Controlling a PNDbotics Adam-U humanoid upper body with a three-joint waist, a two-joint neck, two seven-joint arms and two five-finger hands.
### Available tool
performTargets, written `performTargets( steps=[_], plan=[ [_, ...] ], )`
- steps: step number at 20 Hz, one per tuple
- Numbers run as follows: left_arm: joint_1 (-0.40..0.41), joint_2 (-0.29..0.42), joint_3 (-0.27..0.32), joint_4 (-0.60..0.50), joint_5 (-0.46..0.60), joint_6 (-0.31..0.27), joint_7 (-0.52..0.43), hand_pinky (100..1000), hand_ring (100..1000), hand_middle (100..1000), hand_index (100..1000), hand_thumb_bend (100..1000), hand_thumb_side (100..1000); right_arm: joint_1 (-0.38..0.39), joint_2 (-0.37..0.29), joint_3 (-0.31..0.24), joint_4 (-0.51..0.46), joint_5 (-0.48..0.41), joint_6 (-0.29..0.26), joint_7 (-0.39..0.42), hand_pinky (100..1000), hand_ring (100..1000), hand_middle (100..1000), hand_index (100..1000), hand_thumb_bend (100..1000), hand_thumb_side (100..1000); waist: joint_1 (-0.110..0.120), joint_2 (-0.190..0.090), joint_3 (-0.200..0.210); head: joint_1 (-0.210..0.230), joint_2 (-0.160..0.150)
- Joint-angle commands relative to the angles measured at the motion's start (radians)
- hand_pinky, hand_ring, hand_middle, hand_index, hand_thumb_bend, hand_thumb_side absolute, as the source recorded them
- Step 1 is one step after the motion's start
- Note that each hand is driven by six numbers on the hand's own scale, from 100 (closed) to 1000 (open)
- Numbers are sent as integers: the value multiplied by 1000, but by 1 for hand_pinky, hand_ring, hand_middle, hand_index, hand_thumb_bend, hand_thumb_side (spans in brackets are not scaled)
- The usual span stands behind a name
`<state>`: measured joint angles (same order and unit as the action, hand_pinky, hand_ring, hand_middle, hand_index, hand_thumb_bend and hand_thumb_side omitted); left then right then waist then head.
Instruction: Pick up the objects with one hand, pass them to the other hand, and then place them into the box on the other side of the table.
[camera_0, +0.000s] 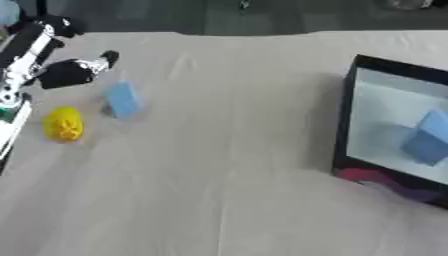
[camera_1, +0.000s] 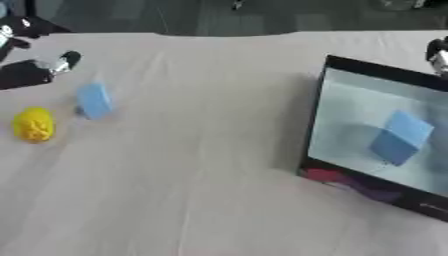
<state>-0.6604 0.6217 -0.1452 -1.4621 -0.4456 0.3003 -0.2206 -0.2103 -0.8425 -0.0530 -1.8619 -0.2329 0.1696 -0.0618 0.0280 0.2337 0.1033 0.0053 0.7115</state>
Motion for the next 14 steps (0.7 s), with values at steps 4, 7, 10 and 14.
performTargets(
  steps=[4, 7, 10, 14],
  plan=[
    [-96, 52, 0, 132, 9, -2, -180, 855, 866, 774, 836, 547, 605, -12, -43, 0, -6, 13, 2, 7, 1000, 1000, 990, 960, 111, 546, 9, -41, -3, 16, 4],
    [-157, 52, -10, 202, 8, -22, -272, 863, 873, 780, 838, 602, 632, -15, -43, 2, 1, 16, 2, 10, 1000, 1000, 988, 959, 111, 549, 8, -42, -5, 25, 3],
    [-219, 49, -23, 262, -27, -56, -362, 866, 876, 785, 835, 651, 640, -18, -44, 4, 8, 20, 4, 13, 1000, 1000, 987, 959, 113, 555, 10, -41, -6, 28, 4],
    [-283, 23, -33, 333, -66, -96, -467, 868, 878, 789, 846, 685, 592, -21, -41, 9, 16, 29, 7, 21, 1000, 1000, 985, 957, 116, 559, 9, -41, -9, 27, 2]
  ],
)
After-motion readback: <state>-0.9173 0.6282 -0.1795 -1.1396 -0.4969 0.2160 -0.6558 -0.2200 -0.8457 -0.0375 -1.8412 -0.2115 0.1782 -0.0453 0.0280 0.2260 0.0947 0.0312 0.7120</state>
